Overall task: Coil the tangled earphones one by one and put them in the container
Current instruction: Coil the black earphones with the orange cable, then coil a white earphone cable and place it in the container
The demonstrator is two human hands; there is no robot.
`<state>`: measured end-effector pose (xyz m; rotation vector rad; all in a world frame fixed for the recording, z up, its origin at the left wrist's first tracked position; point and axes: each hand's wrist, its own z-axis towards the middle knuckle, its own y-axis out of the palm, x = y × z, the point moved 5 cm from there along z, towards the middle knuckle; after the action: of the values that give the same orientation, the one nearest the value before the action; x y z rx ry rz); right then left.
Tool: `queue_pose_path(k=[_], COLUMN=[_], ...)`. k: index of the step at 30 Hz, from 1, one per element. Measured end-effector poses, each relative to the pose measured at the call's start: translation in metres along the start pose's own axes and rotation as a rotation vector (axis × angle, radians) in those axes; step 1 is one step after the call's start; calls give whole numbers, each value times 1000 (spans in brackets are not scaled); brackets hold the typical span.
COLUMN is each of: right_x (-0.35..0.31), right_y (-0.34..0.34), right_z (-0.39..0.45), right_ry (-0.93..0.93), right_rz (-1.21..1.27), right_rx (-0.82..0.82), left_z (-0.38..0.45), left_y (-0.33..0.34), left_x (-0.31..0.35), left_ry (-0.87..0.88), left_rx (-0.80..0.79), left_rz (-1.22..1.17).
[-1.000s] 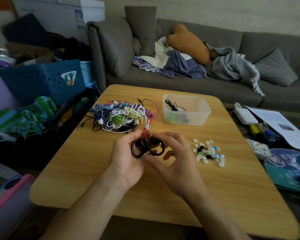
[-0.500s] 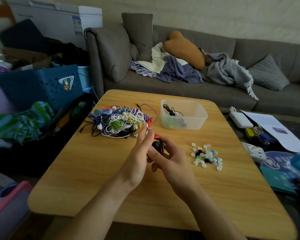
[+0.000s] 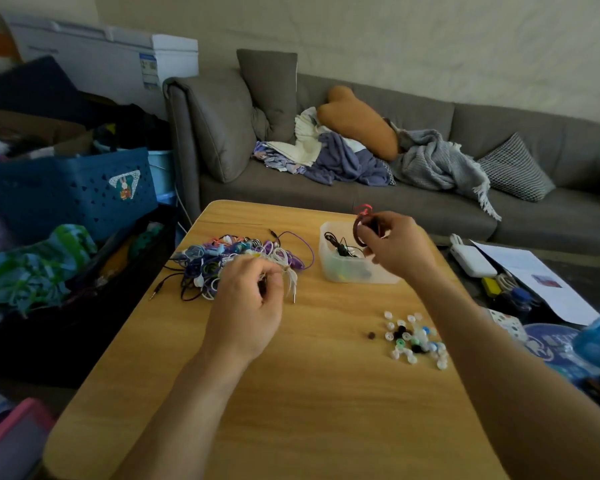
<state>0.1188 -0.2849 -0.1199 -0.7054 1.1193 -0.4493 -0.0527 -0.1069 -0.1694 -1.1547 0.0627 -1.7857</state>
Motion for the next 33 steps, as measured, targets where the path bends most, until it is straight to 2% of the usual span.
queue_pose_path(k=[3,6,8,13,15,17,20,23,25,26,29,33], right_x=[19,36,42,39,35,19,-28,-82,-103,-107,-106,-106], right_y=[0,3,3,4,8,9,23,60,88,101,127,119], right_z=[46,69,79,85,83,79,66,30,2,-6,-11,-6], right_ry=[107,220,215,119,125,68,-159,-390,-476,-509,-555,-483], right_rz=[-373,-521,-579,-812,-813,-836,-689,-330,-259,-298,-413,-245], right_rx=[-199,-370,-364,-217,-244,-193,-108,-303,-498,-530,-454,-323], left_z=[9,16,22,25,22,20,18,18,18,18,17,20], left_y=[-9,-11,-11,-13,-11,-9,-7,-8,-10,-10,-18,-37], left_x=[-10,-14,-17,-32,-41,-48,-52,-53,-52,-52,-49,-40], left_ry=[-3,-5,-23,-116,-193,-258,-299,-306,-303,-301,-294,-180], left_rx=[86,133,129,87,-5,-105,-178,-202,-198,-197,-100,148], left_rz=[66,89,102,269,348,411,432,444,448,442,366,188])
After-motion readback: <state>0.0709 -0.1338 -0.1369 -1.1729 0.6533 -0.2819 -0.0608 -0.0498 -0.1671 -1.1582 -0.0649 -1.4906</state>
